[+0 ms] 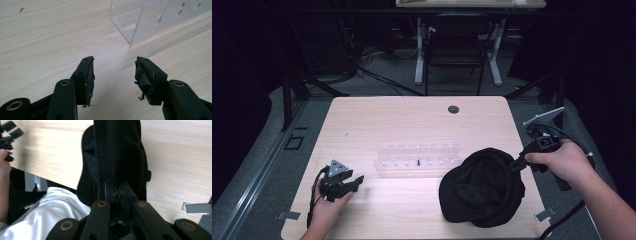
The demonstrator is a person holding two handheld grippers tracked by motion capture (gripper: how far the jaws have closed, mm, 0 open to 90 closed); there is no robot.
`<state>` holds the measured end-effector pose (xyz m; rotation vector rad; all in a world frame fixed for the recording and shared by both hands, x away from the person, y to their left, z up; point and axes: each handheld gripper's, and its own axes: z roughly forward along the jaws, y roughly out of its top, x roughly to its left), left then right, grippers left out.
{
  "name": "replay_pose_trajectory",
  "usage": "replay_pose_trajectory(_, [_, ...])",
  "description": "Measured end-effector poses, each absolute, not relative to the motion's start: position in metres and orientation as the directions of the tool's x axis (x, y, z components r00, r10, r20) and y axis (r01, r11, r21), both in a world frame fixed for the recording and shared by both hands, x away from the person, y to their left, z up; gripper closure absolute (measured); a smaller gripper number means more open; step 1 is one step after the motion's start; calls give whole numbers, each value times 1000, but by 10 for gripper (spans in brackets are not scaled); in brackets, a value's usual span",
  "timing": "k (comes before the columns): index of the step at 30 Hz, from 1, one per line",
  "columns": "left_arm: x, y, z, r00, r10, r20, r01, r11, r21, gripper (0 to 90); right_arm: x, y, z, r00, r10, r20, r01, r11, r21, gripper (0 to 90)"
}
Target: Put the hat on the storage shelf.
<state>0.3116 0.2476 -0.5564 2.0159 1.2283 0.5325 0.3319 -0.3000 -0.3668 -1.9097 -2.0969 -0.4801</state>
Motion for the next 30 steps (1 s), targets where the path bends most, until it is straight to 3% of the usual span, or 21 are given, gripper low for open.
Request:
replay_pose_trajectory(13, [312,247,-557,464,886,-15,593,-298,748,493,328,-298,-343,-107,830,548,993,65,96,880])
replay_pose_trajectory(30, [311,248,-557,461,887,-11,592,-298,748,493,328,-295,-313,-116,780,615,991,45,129,882])
